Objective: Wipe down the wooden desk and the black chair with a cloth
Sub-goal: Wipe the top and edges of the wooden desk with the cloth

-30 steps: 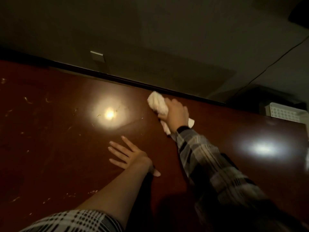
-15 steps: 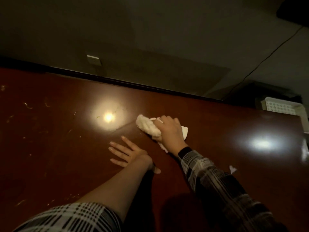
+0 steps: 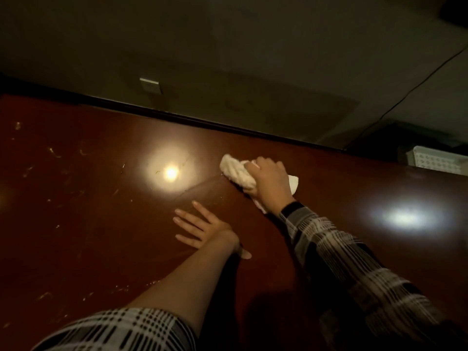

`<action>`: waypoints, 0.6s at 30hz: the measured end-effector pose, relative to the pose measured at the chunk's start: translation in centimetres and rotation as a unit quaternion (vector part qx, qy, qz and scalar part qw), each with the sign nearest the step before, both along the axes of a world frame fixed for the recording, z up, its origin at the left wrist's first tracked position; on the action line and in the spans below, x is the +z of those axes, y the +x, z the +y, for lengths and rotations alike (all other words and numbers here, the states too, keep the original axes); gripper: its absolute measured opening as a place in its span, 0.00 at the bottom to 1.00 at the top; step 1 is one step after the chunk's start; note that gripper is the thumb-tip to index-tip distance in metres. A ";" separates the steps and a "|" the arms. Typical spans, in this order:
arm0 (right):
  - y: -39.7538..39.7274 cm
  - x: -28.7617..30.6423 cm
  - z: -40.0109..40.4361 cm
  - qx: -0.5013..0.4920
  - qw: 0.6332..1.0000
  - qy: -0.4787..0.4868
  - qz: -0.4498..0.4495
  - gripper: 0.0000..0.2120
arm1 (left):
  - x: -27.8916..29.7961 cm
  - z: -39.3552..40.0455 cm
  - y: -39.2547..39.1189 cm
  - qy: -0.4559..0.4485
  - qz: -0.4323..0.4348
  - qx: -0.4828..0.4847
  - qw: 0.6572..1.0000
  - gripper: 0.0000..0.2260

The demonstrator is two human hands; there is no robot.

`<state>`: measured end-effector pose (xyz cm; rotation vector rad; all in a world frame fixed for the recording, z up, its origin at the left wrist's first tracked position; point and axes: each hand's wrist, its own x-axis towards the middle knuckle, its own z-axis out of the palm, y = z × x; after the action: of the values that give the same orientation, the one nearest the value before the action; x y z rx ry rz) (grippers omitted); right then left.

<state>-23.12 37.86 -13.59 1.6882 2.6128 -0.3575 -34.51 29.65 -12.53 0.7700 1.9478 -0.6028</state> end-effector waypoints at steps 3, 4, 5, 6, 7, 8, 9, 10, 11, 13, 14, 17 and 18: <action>0.8 -0.1 -0.2 0.016 0.999 -0.031 -0.010 0.23 | 0.0 0.0 0.1 -0.001 0.006 0.003 1.000 0.75; 0.6 -0.1 0.4 -0.007 0.999 -0.038 -0.001 0.22 | -0.1 0.1 0.1 -0.001 0.006 0.004 1.000 0.76; 0.2 -0.2 1.1 -0.036 0.999 -0.036 0.009 0.21 | -0.1 0.1 0.1 -0.001 0.006 0.006 1.000 0.76; -0.4 -0.2 1.9 -0.066 0.997 -0.030 0.015 0.19 | -0.1 0.1 0.0 -0.001 0.004 0.009 1.000 0.76; -1.0 -0.3 2.7 -0.093 0.995 -0.021 0.022 0.18 | -0.1 0.1 0.0 -0.001 0.002 0.011 1.000 0.76; -1.6 -0.4 3.5 -0.117 0.992 -0.016 0.030 0.18 | -0.2 0.0 0.0 0.000 0.000 0.012 1.000 0.75; -2.2 -0.4 4.2 -0.141 0.989 -0.016 0.038 0.18 | -0.3 0.0 0.0 0.003 -0.003 0.012 1.000 0.75; -2.7 -0.4 4.7 -0.161 0.986 -0.016 0.041 0.19 | -0.4 0.0 0.0 0.008 -0.004 0.012 1.000 0.75; -3.2 -0.4 5.0 -0.176 0.984 -0.013 0.040 0.20 | -0.4 0.0 0.0 0.013 -0.005 0.011 1.000 0.75; -3.8 -0.2 4.4 -0.185 0.982 -0.012 0.039 0.21 | -0.1 -0.1 -0.1 0.014 -0.007 0.012 1.000 0.75; -4.1 -0.1 3.5 -0.175 0.984 -0.016 0.041 0.20 | 0.0 -0.1 -0.2 0.015 -0.007 0.010 1.000 0.75; -4.9 -0.1 -0.4 -0.086 0.996 -0.032 0.015 0.20 | 0.7 -0.4 -0.2 0.020 -0.012 -0.002 1.000 0.74; -5.0 0.0 -1.7 -0.064 0.997 -0.040 0.010 0.22 | 0.9 -0.6 -0.4 0.022 -0.016 -0.006 1.000 0.74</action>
<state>-28.11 36.21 -13.58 1.8399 2.4724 -0.4776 -34.92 29.04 -11.66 0.8132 1.9339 -0.5531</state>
